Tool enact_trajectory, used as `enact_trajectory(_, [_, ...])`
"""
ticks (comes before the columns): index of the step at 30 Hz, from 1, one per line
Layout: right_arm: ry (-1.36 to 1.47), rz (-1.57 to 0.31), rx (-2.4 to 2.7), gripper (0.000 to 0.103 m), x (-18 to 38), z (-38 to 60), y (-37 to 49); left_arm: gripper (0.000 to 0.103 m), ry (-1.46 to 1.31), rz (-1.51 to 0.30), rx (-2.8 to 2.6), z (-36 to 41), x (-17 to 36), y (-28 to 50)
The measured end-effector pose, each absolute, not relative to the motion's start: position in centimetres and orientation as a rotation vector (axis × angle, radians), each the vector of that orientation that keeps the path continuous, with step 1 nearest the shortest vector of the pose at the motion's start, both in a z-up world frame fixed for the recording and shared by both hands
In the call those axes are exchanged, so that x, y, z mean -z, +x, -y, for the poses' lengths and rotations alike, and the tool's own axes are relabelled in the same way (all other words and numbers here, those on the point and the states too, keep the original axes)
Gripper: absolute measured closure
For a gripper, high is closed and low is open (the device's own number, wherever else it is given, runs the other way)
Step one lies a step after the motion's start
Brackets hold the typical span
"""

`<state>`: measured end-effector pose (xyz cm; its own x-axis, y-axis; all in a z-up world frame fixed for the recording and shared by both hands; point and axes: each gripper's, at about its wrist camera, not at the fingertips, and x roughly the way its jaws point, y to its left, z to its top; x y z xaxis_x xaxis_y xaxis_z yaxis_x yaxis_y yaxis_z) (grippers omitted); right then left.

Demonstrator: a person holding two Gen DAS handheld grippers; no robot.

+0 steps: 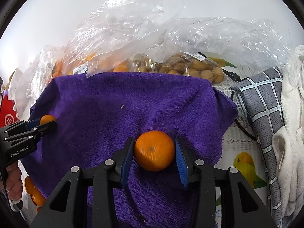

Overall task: Organize fruits
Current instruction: 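Lift both held oranges and carry them over the purple towel, then open both grippers to set the oranges down on the purple towel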

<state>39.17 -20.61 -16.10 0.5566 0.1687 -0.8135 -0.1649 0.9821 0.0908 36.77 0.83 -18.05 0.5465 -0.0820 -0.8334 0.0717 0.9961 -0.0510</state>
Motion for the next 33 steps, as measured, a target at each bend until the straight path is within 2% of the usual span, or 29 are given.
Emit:
enact_trajectory(3, [-0.004,-0.944,-0.192,0.051,15.7,20.6,39.0,0.068,-0.017,-0.988,0.096,-0.8,17.9,36.7])
enact_trajectory(7, [-0.005,-0.933,-0.193,0.048,15.5,20.7,38.7,0.053,-0.043,-0.975,0.113,-1.1,17.7,36.5])
enact_trajectory(10, [-0.001,-0.923,-0.19,0.045,15.4,20.6,38.6,0.053,-0.044,-0.959,0.122,-1.2,17.5,36.3])
enact_trajectory(33, [-0.005,-0.907,-0.187,0.043,14.7,20.3,38.1,0.041,-0.053,-0.933,0.126,-1.6,15.9,35.7])
